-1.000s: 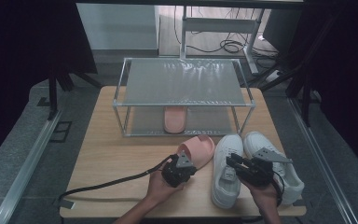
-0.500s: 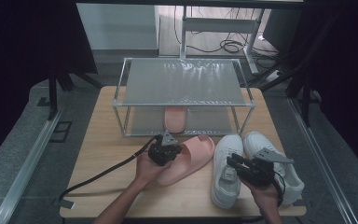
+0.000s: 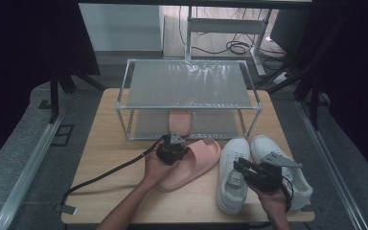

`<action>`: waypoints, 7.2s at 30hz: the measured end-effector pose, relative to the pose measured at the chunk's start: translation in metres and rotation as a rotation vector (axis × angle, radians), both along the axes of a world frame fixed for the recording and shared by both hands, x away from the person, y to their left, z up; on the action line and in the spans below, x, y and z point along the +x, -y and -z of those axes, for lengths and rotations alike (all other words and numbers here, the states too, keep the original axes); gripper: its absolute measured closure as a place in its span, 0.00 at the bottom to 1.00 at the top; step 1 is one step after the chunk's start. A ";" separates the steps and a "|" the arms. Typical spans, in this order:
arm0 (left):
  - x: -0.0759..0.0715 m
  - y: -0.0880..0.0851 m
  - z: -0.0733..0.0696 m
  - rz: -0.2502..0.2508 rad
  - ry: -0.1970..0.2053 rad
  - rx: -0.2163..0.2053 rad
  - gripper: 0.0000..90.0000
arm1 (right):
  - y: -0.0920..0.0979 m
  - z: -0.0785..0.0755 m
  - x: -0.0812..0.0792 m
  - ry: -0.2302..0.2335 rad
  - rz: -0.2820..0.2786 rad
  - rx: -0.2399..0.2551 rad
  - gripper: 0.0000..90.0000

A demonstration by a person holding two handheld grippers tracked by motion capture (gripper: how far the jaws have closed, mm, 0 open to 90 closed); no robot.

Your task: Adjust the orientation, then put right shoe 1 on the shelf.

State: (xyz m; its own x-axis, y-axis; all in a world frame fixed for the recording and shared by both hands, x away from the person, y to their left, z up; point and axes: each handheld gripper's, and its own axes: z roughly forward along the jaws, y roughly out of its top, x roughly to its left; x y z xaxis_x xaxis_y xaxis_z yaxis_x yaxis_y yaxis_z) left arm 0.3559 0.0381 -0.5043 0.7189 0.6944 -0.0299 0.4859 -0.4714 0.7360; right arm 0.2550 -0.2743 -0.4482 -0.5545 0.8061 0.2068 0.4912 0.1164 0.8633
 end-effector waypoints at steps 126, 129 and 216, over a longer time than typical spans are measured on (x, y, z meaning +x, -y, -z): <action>0.049 0.029 -0.031 -0.219 0.027 -0.186 0.94 | 0.006 0.003 0.005 -0.009 0.009 0.002 0.77; 0.054 0.031 -0.027 -0.223 0.020 -0.193 0.94 | 0.006 0.004 0.006 -0.009 0.009 0.002 0.77; -0.012 0.037 0.013 0.090 -0.074 -0.009 1.00 | 0.012 0.002 0.004 -0.001 0.024 0.005 0.76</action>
